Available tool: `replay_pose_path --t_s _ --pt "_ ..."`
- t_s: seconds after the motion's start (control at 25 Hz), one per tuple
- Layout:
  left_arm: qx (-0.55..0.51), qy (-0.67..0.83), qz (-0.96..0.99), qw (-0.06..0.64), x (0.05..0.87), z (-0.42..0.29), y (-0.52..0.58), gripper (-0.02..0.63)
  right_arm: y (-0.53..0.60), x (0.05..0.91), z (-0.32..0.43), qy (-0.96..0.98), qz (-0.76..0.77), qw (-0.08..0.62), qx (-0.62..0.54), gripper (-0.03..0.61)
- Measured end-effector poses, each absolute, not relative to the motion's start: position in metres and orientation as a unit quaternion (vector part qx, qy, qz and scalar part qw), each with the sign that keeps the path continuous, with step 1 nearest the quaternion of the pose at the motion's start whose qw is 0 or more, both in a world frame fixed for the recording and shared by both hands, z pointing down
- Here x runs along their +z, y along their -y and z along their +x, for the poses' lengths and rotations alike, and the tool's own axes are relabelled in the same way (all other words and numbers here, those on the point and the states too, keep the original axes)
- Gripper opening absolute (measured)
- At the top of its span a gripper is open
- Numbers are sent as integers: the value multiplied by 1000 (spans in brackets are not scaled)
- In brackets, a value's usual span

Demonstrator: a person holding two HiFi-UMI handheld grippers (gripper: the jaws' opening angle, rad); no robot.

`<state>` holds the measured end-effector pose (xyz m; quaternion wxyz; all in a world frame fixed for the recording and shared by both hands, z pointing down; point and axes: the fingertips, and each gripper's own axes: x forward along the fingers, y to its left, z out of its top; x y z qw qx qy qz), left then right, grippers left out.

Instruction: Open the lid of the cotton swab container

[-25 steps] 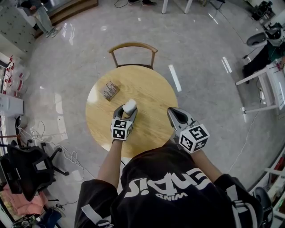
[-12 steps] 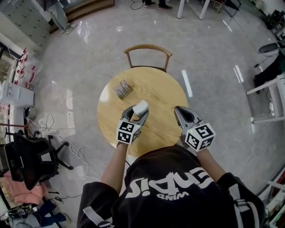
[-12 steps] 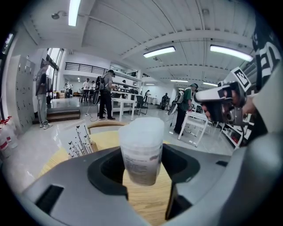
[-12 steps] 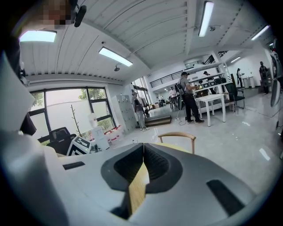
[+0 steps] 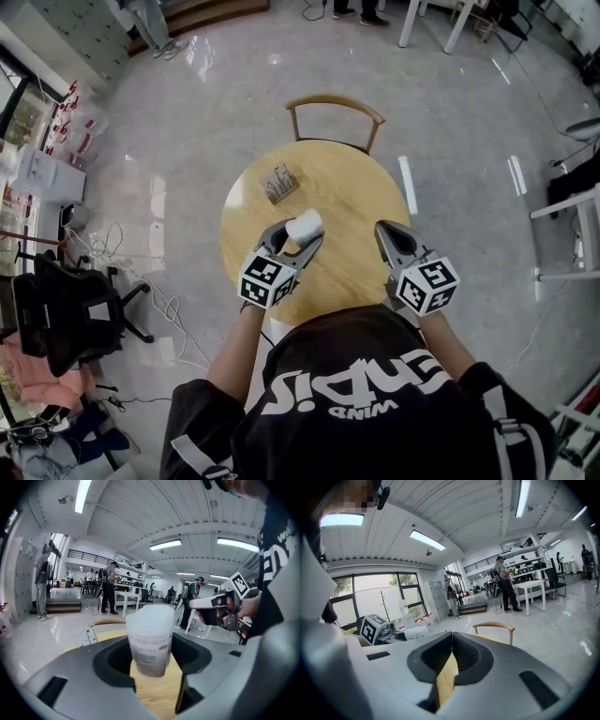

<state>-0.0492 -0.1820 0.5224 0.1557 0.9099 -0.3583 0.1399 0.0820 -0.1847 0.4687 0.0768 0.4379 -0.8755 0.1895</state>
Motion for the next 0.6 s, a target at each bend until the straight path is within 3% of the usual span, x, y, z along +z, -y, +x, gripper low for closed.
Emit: replay_pose_path --t_s 0.6 --pt "127 342 921 137 487 -64 167 255 188 463 68 890 415 94 164 3"
